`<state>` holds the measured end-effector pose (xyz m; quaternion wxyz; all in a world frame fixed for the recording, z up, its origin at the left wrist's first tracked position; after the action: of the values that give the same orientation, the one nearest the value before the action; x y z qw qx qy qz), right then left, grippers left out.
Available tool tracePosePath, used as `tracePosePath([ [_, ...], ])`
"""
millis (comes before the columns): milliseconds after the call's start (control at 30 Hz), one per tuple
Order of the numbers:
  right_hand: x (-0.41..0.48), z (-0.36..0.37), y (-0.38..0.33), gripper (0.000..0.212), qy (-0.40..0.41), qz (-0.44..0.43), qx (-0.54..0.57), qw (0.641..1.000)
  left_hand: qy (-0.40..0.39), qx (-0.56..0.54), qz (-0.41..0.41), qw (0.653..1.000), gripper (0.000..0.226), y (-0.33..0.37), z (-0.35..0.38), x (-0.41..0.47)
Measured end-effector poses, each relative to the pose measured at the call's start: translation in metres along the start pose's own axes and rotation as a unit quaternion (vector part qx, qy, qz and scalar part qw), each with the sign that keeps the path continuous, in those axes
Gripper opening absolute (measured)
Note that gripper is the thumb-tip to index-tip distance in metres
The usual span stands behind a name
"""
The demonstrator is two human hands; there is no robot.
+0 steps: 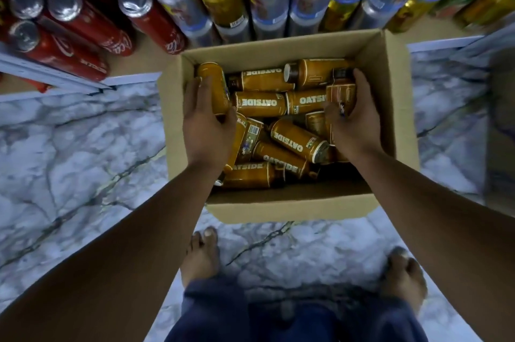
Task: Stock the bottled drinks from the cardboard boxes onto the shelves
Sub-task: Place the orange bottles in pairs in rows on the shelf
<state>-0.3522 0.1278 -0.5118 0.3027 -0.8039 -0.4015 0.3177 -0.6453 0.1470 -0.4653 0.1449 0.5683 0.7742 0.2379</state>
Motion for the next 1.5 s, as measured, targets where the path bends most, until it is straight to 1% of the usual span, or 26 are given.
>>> tracePosePath([
  [67,0.002,0.002,0.002,0.076,0.010,0.016,0.009,1.000,-0.003,-0.001,0.031,1.000,0.071,0.008,0.006,-0.001],
  [133,0.005,0.006,0.001,0.076,0.017,0.022,0.013,1.000,-0.011,-0.003,0.045,0.999,0.072,0.014,0.015,-0.002],
  [167,0.007,0.008,0.002,0.076,0.022,0.023,0.014,0.999,-0.012,-0.004,0.040,0.999,0.073,0.015,0.017,-0.003],
  [233,0.012,0.009,0.004,0.077,0.025,0.025,0.021,0.999,-0.001,-0.012,0.007,1.000,0.075,0.011,0.019,-0.005],
  [300,0.016,0.010,0.003,0.081,0.012,0.023,0.019,0.999,0.015,-0.029,-0.049,0.998,0.075,0.003,0.020,-0.007],
  [367,0.016,0.009,0.001,0.085,-0.006,0.016,0.016,1.000,0.022,-0.040,-0.079,0.996,0.070,-0.001,0.019,-0.011],
  [467,0.007,0.002,-0.007,0.086,-0.040,-0.002,0.038,0.998,0.028,-0.020,-0.052,0.998,0.060,0.006,0.013,-0.014],
  [533,0.002,-0.004,-0.013,0.085,-0.047,-0.019,0.043,0.998,0.038,-0.019,-0.043,0.998,0.059,0.013,0.002,-0.013],
  [633,-0.006,-0.020,-0.029,0.079,-0.029,-0.037,0.034,0.998,0.068,-0.087,-0.064,0.992,0.062,0.027,-0.019,-0.007],
  [700,-0.011,-0.033,-0.046,0.072,-0.020,-0.051,0.058,0.997,0.077,-0.144,-0.077,0.984,0.063,0.040,-0.034,-0.002],
  [767,-0.016,-0.047,-0.068,0.065,-0.020,-0.056,0.086,0.995,0.070,-0.177,-0.075,0.979,0.065,0.059,-0.050,0.002],
  [833,-0.019,-0.064,-0.093,0.062,-0.021,-0.067,0.100,0.993,0.053,-0.201,-0.061,0.976,0.062,0.083,-0.070,0.005],
  [900,-0.025,-0.083,-0.121,0.063,-0.022,-0.077,0.116,0.990,0.029,-0.220,-0.040,0.974,0.057,0.107,-0.092,0.009],
  [1000,-0.038,-0.117,-0.170,0.065,-0.033,-0.096,0.144,0.984,-0.004,-0.240,-0.025,0.970,0.056,0.142,-0.129,0.013],
  [1133,-0.062,-0.180,-0.243,0.062,-0.008,-0.117,0.176,0.977,0.005,-0.284,0.001,0.959,0.056,0.197,-0.199,0.018],
  [1233,-0.084,-0.234,-0.306,0.063,0.011,-0.138,0.191,0.972,0.009,-0.313,0.032,0.949,0.058,0.244,-0.263,0.020],
  [1400,-0.133,-0.330,-0.419,0.069,0.026,-0.174,0.212,0.961,0.012,-0.324,0.054,0.944,0.061,0.326,-0.393,0.019],
  [1500,-0.167,-0.388,-0.478,0.066,0.044,-0.193,0.204,0.959,0.018,-0.335,0.060,0.940,0.060,0.372,-0.475,0.014],
])
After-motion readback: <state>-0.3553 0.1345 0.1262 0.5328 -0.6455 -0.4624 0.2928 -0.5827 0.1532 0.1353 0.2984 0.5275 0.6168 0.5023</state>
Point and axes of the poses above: each hand's wrist, its own x-axis towards the middle knuckle, its own z-axis out of the palm, y = z × x, the point moved 8 cm from there along x, towards the middle knuckle, and after that the axes turned 12 degrees about y, right-handed, at the moved point
